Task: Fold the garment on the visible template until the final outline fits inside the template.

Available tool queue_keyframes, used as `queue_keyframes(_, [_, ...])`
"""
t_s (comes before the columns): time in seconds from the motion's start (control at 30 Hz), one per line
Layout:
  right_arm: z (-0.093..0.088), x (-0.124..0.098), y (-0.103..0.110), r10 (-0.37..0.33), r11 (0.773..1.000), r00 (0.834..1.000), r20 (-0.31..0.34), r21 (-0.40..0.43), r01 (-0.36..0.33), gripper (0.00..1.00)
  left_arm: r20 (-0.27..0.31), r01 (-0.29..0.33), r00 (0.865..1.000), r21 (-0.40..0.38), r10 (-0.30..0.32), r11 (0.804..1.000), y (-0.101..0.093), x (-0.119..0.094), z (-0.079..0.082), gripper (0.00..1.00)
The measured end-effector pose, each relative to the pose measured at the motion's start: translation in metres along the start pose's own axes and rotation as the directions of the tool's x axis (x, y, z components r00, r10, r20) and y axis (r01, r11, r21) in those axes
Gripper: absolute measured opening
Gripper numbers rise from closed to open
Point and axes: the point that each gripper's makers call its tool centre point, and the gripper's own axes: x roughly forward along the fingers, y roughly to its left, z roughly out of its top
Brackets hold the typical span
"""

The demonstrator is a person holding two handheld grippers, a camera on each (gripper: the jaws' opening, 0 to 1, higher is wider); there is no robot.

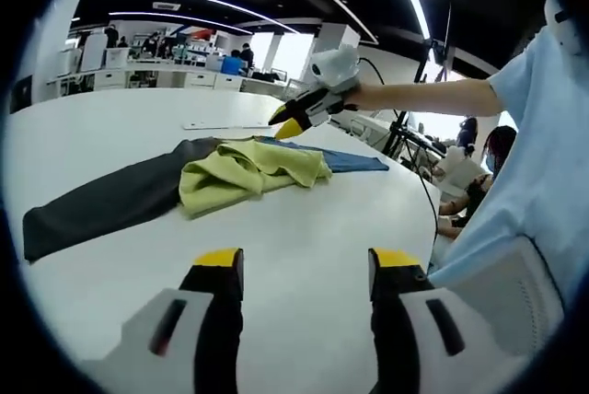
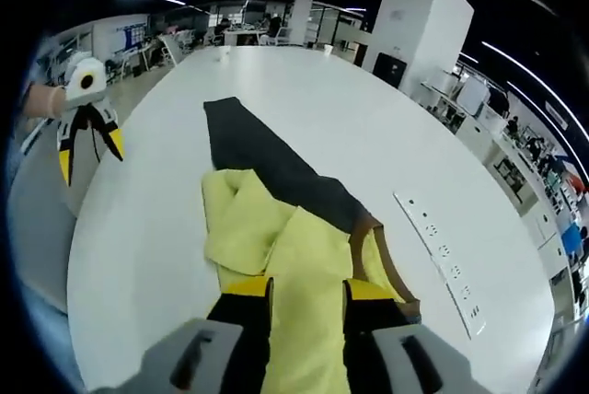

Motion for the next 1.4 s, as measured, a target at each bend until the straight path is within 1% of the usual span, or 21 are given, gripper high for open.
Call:
queue_keyframes(0.1, [-0.008, -0.01, 0.002, -0.013, 0.999, 1.0, 0.023, 0.044, 0.012, 0.3, 0.004, 0.005, 1.0, 0.0, -0.005, 1.0, 0.001, 0.006, 0.004, 0.52])
queue_keyframes(0.13, [-0.009, -0.011, 0.003, -0.017, 0.999, 1.0, 0.026, 0.047, 0.015, 0.32, 0.007, 0.002, 1.0, 0.004, -0.002, 1.0, 0.002, 0.006, 0.005, 0.52])
queue_keyframes(0.23, [-0.02, -0.02, 0.008, -0.037, 0.997, 0.998, 0.044, 0.072, 0.033, 0.35, 0.034, -0.015, 0.999, -0.007, 0.015, 1.0, 0.007, 0.01, 0.011, 0.51])
queue_keyframes(0.37, [-0.032, -0.029, 0.016, -0.05, 0.992, 0.997, 0.059, 0.116, 0.043, 0.38, 0.045, -0.019, 0.999, -0.024, 0.02, 1.0, 0.008, 0.019, 0.012, 0.51])
queue_keyframes(0.47, [-0.043, -0.037, 0.022, -0.065, 0.989, 0.996, 0.063, 0.138, 0.056, 0.4, 0.034, -0.013, 0.999, -0.017, 0.014, 1.0, 0.006, 0.026, 0.01, 0.51])
queue_keyframes(0.63, [-0.06, -0.045, 0.024, -0.082, 0.984, 0.995, 0.049, 0.162, 0.073, 0.41, 0.028, 0.002, 1.0, -0.009, -0.002, 1.0, 0.004, 0.031, 0.013, 0.51])
queue_keyframes(0.7, [-0.066, -0.048, 0.024, -0.088, 0.981, 0.995, 0.048, 0.178, 0.079, 0.42, 0.016, 0.005, 1.0, -0.005, -0.005, 1.0, 0.004, 0.033, 0.012, 0.51])
queue_keyframes(0.77, [-0.07, -0.051, 0.024, -0.101, 0.977, 0.994, 0.047, 0.194, 0.091, 0.44, 0.013, 0.007, 1.0, 0.001, -0.007, 1.0, 0.004, 0.034, 0.012, 0.51])
queue_keyframes(0.83, [-0.072, -0.054, 0.026, -0.108, 0.971, 0.992, 0.061, 0.22, 0.092, 0.45, 0.004, 0.006, 1.0, 0.002, -0.006, 1.0, 0.006, 0.036, 0.012, 0.51])
queue_keyframes(0.87, [-0.073, -0.056, 0.028, -0.106, 0.968, 0.992, 0.067, 0.234, 0.088, 0.44, -0.009, -0.001, 1.0, 0.005, 0.001, 1.0, 0.008, 0.037, 0.011, 0.51])
queue_keyframes(0.9, [-0.075, -0.057, 0.029, -0.104, 0.967, 0.992, 0.068, 0.239, 0.085, 0.43, -0.044, -0.025, 0.999, 0.015, 0.025, 1.0, 0.012, 0.038, 0.007, 0.5])
queue_keyframes(0.97, [-0.077, -0.057, 0.033, -0.104, 0.967, 0.992, 0.069, 0.239, 0.084, 0.41, -0.058, -0.054, 0.997, 0.094, 0.06, 0.994, 0.019, 0.041, 0.009, 0.49])
queue_keyframes(1.0, [-0.079, -0.057, 0.036, -0.104, 0.968, 0.992, 0.066, 0.237, 0.086, 0.41, -0.054, -0.05, 0.997, 0.076, 0.054, 0.996, 0.018, 0.043, 0.011, 0.49])
queue_keyframes(1.03, [-0.079, -0.057, 0.039, -0.103, 0.969, 0.992, 0.07, 0.234, 0.084, 0.4, -0.053, -0.057, 0.997, 0.065, 0.06, 0.996, 0.021, 0.046, 0.013, 0.49])
queue_keyframes(1.13, [-0.073, -0.056, 0.052, -0.075, 0.968, 0.992, 0.098, 0.246, 0.049, 0.29, -0.052, -0.092, 0.994, 0.065, 0.096, 0.994, 0.033, 0.053, 0.019, 0.46])
queue_keyframes(1.2, [-0.071, -0.053, 0.059, -0.078, 0.968, 0.992, 0.103, 0.244, 0.05, 0.28, -0.055, -0.111, 0.992, 0.065, 0.114, 0.992, 0.039, 0.06, 0.022, 0.43])
queue_keyframes(1.27, [-0.07, -0.049, 0.064, -0.069, 0.968, 0.992, 0.107, 0.248, 0.041, 0.28, -0.043, -0.122, 0.991, 0.023, 0.123, 0.992, 0.045, 0.069, 0.027, 0.41])
queue_keyframes(1.3, [-0.071, -0.046, 0.067, -0.068, 0.967, 0.992, 0.106, 0.253, 0.039, 0.28, -0.046, -0.126, 0.991, 0.022, 0.127, 0.992, 0.047, 0.071, 0.027, 0.4])
queue_keyframes(1.33, [-0.072, -0.044, 0.069, -0.068, 0.967, 0.992, 0.106, 0.252, 0.04, 0.27, -0.078, -0.152, 0.985, 0.057, 0.157, 0.987, 0.052, 0.075, 0.024, 0.38])
queue_keyframes(1.37, [-0.074, -0.04, 0.073, -0.066, 0.97, 0.993, 0.095, 0.242, 0.041, 0.27, -0.073, -0.17, 0.981, 0.091, 0.177, 0.981, 0.056, 0.079, 0.025, 0.36])
queue_keyframes(1.4, [-0.075, -0.037, 0.077, -0.059, 0.972, 0.995, 0.084, 0.231, 0.038, 0.27, -0.063, -0.166, 0.983, 0.084, 0.171, 0.983, 0.055, 0.085, 0.027, 0.34])
